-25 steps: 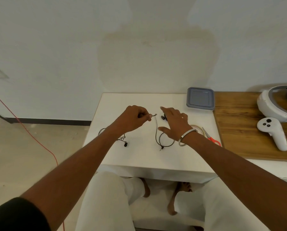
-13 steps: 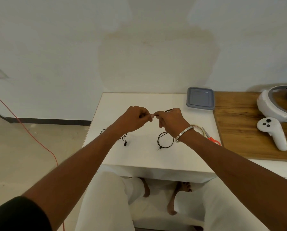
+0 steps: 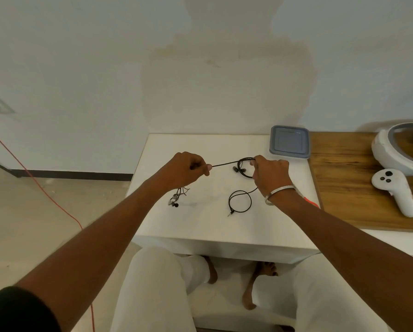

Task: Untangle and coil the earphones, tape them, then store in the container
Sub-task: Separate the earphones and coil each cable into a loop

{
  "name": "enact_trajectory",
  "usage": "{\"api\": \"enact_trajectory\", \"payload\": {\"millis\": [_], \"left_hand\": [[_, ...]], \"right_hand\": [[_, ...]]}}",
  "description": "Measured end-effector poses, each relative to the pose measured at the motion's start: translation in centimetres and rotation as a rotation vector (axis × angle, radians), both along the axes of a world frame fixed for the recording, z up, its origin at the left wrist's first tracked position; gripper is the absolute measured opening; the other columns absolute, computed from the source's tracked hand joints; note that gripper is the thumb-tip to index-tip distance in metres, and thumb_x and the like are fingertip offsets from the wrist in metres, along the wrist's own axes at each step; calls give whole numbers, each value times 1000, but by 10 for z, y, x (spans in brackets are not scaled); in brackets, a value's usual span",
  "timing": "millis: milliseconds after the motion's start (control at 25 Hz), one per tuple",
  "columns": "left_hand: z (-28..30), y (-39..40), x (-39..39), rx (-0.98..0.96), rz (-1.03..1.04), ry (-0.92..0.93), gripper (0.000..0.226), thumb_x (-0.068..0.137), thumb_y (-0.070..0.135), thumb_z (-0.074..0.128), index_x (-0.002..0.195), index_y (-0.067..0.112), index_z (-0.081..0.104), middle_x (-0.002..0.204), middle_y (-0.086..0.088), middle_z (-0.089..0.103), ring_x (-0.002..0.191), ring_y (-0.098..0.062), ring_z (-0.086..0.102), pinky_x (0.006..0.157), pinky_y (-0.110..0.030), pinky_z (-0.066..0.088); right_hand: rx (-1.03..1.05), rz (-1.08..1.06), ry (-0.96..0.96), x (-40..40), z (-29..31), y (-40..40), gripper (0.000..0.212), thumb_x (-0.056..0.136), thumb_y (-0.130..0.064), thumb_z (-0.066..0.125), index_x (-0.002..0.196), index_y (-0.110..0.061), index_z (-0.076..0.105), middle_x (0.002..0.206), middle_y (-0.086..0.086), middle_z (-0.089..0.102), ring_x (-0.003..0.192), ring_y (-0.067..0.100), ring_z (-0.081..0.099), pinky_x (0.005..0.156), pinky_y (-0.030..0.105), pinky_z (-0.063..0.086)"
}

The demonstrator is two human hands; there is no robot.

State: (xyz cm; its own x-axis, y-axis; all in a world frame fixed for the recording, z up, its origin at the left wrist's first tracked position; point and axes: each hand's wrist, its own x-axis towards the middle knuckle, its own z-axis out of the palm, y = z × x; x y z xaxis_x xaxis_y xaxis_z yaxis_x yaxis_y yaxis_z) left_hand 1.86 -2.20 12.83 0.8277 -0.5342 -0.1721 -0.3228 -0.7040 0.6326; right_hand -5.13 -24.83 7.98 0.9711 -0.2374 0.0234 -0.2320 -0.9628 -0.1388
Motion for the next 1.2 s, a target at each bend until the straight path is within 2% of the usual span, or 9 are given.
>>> {"api": "enact_trajectory", "payload": {"millis": [80,200,360,480,560,640,760,1000,1200], "left_hand": [[0,4,1,-22,-3,34,27,94,40,58,86,20,74,53,3,45,52,-13,42,58,-25,48],[-1,3,1,-97,-3,90,24,94,41,58,87,24,74,59,-5,45,53,-15,44,51,-21,46],[1,-4,0,-165,-21,105,24,95,39,58,88,23,74,63,-10,46,54,-15,46,50,-16,43],[3,-9,-1,-159,-64,83,22,94,35,59,87,20,73,62,-10,50,51,-13,46,49,-15,43],[3,-11,1,-143,-71,66,21,94,34,60,83,20,72,61,-5,54,51,-12,48,51,-19,44],[2,-8,3,-129,-43,74,21,92,37,62,82,21,71,56,6,55,50,-10,51,53,-23,46],[2,-3,5,-144,-42,128,22,92,38,63,85,20,74,54,11,55,51,-10,54,58,-23,49],[2,1,7,-152,-40,135,20,93,34,61,88,21,75,62,8,60,60,-10,61,67,-27,55],[9,4,5,-234,-1,237,16,95,24,61,91,15,74,78,-7,71,75,-22,72,72,-20,54]], "right_hand": [[23,-57,60,-1,-3,-4,26,96,-12,39,117,-17,53,85,2,67,81,23,63,90,36,34],[114,-76,180,-2,-5,4,28,95,-18,42,120,-17,52,113,4,63,101,24,58,97,41,31],[282,203,33,-4,-1,24,67,89,-28,52,147,-16,21,150,4,28,138,24,27,112,47,22],[390,397,-83,1,8,42,60,91,-28,52,145,-20,28,137,1,48,130,18,41,111,44,22],[365,433,-68,7,13,48,38,96,-22,45,134,-21,42,107,-7,68,105,14,60,109,38,20],[262,433,-47,9,19,47,30,98,-12,42,126,-20,50,88,-9,70,85,14,60,107,34,23],[220,368,-110,6,25,40,28,100,-13,39,124,-19,53,84,-5,70,79,14,46,100,28,28],[327,173,-315,6,12,25,24,101,-19,35,106,-17,58,62,2,66,62,24,61,100,36,33],[295,87,-232,1,14,20,26,101,-19,33,107,-15,57,75,-3,63,73,22,59,98,36,28]]}}
